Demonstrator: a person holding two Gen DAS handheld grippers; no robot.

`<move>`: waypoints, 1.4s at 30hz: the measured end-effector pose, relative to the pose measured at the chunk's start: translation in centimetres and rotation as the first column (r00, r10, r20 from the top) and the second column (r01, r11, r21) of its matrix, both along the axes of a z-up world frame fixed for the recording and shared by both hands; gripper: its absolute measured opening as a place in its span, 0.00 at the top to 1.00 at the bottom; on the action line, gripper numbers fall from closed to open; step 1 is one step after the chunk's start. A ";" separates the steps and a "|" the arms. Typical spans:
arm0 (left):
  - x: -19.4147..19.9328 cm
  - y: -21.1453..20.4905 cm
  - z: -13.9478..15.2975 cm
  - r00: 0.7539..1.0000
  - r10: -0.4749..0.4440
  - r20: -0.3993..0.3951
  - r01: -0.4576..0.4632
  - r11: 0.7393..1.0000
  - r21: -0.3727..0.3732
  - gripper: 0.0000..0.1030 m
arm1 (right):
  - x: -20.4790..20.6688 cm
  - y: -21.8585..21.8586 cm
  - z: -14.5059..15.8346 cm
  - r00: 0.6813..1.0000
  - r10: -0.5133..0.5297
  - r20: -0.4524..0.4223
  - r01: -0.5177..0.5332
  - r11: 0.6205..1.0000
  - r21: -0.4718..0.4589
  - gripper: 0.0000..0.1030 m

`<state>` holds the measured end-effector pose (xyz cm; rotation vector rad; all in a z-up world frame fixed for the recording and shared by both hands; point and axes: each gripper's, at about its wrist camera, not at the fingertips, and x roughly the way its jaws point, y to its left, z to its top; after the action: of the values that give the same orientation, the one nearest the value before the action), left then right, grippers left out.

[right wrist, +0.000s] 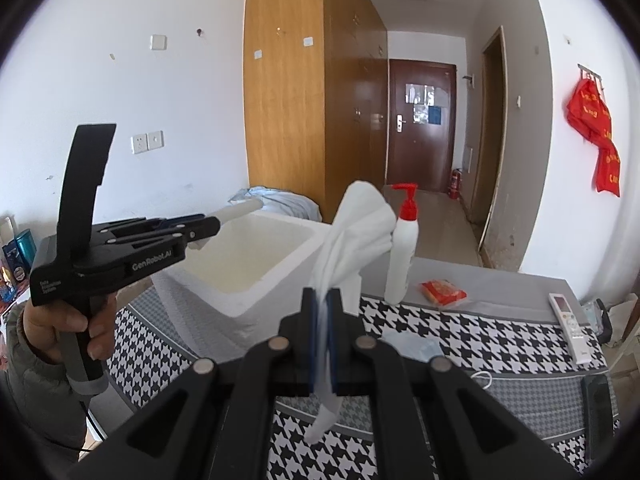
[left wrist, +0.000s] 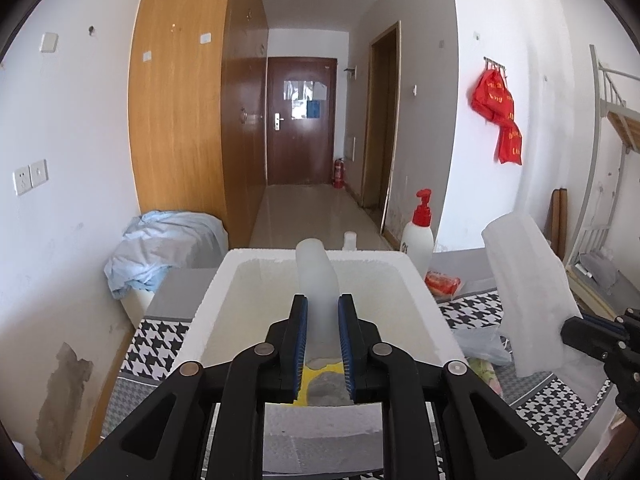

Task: Organize soft objects
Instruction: 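Carry the grey foam tube over the foam box and open the left tool inside, then carry the white masks over the foam box and open the right tool inside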

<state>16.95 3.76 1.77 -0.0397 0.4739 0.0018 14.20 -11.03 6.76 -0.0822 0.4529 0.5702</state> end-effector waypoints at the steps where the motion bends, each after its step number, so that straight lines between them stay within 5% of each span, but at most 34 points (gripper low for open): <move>1: 0.1 0.0 0.0 1.000 0.002 -0.003 -0.002 1.000 0.001 0.81 | 0.1 0.0 0.0 1.000 0.000 -0.002 0.000 1.000 0.000 0.93; 6: -0.3 0.2 0.2 1.000 0.011 0.009 -0.011 1.000 0.013 0.75 | 0.1 0.0 0.0 1.000 -0.003 -0.003 0.003 1.000 0.001 0.93; 11: -1.2 0.3 0.6 0.999 0.019 0.048 -0.020 1.000 0.014 0.17 | 0.3 0.1 0.0 1.000 -0.002 -0.001 0.002 1.000 0.002 0.93; 16: -2.4 0.5 1.2 0.996 0.020 0.091 -0.022 1.000 0.021 0.01 | 0.5 0.3 0.1 1.000 0.000 0.002 0.000 1.000 0.005 0.93; 42: -7.9 3.9 1.0 0.987 0.112 0.116 -0.114 0.993 0.010 0.01 | 1.0 4.4 2.0 0.998 0.050 0.032 -0.050 0.999 -0.008 0.93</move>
<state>9.08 7.68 2.78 -0.0506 0.3558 0.1142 15.24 -6.67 8.80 -0.1095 0.4221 0.6155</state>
